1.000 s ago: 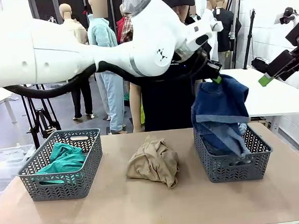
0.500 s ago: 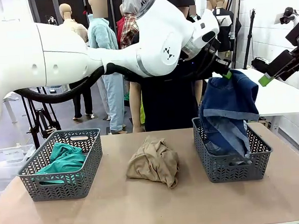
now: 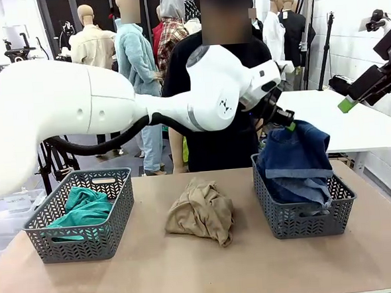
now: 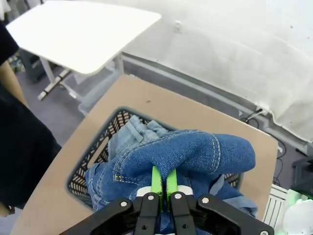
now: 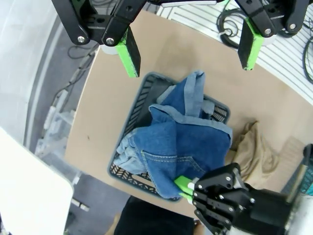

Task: Sort the tops and bottoms.
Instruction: Sort the clothes according to human instructions.

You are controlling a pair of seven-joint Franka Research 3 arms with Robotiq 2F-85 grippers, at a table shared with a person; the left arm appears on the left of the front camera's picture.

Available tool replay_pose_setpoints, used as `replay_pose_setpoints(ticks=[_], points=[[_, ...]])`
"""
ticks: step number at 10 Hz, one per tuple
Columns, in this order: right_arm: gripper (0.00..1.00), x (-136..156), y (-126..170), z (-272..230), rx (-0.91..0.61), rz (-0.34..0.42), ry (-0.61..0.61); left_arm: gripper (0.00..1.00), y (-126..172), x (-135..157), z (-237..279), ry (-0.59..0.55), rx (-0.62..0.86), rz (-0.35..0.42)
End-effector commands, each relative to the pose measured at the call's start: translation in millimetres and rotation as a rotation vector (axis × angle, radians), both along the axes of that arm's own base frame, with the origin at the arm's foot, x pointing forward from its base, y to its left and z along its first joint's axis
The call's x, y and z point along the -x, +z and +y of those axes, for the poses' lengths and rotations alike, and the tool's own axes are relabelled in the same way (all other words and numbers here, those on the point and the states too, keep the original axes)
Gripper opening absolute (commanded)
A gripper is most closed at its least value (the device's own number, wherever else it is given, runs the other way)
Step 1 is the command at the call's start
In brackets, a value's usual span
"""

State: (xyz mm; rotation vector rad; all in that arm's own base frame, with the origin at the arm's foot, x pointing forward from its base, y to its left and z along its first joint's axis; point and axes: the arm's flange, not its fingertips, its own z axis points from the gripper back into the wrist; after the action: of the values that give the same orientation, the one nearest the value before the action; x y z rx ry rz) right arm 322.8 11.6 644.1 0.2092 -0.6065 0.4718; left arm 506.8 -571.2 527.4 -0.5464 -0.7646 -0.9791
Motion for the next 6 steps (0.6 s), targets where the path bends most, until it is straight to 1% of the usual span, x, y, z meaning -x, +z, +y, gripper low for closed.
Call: replay_pose_setpoints(ticks=[1,2,3,5,6], points=[[1.0,0.5,0.8,0.8,0.01,0.011,-0.001,0.0,-4.8,3.2,-0.6,0.002,-0.015,0.01],[1.0,0.5,0.8,0.8,0.01,0.011,-0.001,0.0,-0.4,7.4,4.6,0.02,-0.04,0.061],[1.0,0.5,0.8,0.8,0.01,0.011,-0.001,0.0,-11.9,-2.9,-0.3,0.001,-0.011,0.013],[1.0,0.5,0.8,0.8,0.01,0.011,-0.001,0.0,-11.9,-2.9,-0.3,0.001,-0.011,0.013],[1.0,0.5,0.8,0.8,0.01,0.011,-0.001,0.0,-15.8,-1.3,-0.7,0.003,-0.021,0.031]])
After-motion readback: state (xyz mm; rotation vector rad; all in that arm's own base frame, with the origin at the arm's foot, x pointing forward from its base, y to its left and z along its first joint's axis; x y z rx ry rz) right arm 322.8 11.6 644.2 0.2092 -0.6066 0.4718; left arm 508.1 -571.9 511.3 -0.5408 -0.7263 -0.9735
